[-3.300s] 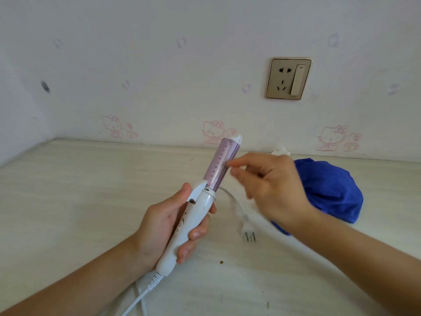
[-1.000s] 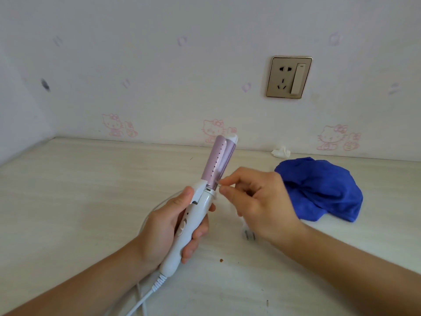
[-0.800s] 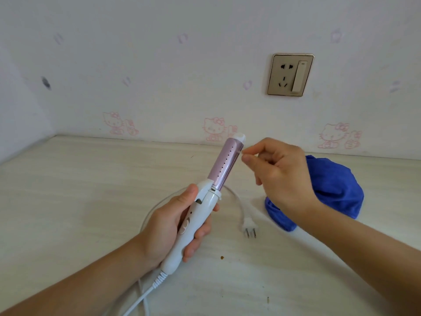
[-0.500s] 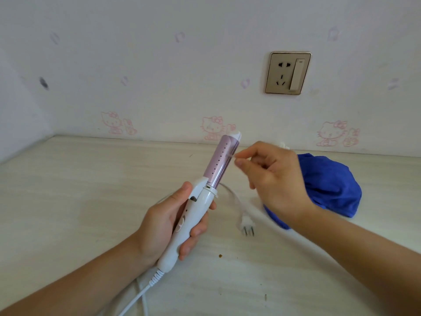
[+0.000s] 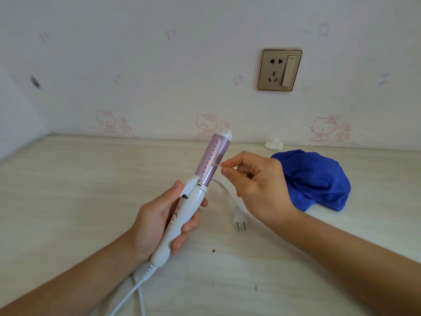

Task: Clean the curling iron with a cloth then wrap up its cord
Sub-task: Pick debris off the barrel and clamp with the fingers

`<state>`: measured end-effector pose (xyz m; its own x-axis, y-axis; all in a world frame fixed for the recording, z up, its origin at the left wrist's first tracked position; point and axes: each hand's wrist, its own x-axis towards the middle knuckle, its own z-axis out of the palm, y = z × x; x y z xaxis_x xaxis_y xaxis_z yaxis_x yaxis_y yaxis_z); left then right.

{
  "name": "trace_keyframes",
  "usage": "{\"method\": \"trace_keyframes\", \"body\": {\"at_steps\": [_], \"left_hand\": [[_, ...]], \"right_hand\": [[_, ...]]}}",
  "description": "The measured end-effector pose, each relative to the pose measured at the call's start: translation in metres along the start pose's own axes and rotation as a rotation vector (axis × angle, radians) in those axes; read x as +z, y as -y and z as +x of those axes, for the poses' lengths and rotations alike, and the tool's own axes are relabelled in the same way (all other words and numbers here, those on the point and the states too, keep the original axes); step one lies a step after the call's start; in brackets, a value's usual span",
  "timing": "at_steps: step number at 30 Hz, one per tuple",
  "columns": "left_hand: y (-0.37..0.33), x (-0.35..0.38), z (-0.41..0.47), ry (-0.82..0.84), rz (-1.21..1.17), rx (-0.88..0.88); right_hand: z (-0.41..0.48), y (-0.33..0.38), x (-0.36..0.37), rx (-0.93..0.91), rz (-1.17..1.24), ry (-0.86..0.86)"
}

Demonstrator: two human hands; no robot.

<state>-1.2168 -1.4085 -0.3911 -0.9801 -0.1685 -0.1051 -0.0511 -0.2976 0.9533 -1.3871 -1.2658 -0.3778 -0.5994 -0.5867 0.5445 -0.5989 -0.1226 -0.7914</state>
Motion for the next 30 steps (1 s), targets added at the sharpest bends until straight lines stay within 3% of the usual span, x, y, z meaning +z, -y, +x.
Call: {"method": "trace_keyframes", "body": {"at_steps": [16,25,30], "left_hand": [[0.001,-0.006,0.0,0.018,-0.002,0.007],[0.0,-0.006,0.001,0.001,0.003,0.013],[-0.001,0.0,0.0,-0.056,0.139,0.046]], "right_hand": [[0.021,-0.003,-0.022,0.101,0.01,-0.17],[0.018,-0.009,-0.02,0.128,-0.008,-0.131],[0.02,-0.001,-0.029,0.218,0.001,0.033]]}}
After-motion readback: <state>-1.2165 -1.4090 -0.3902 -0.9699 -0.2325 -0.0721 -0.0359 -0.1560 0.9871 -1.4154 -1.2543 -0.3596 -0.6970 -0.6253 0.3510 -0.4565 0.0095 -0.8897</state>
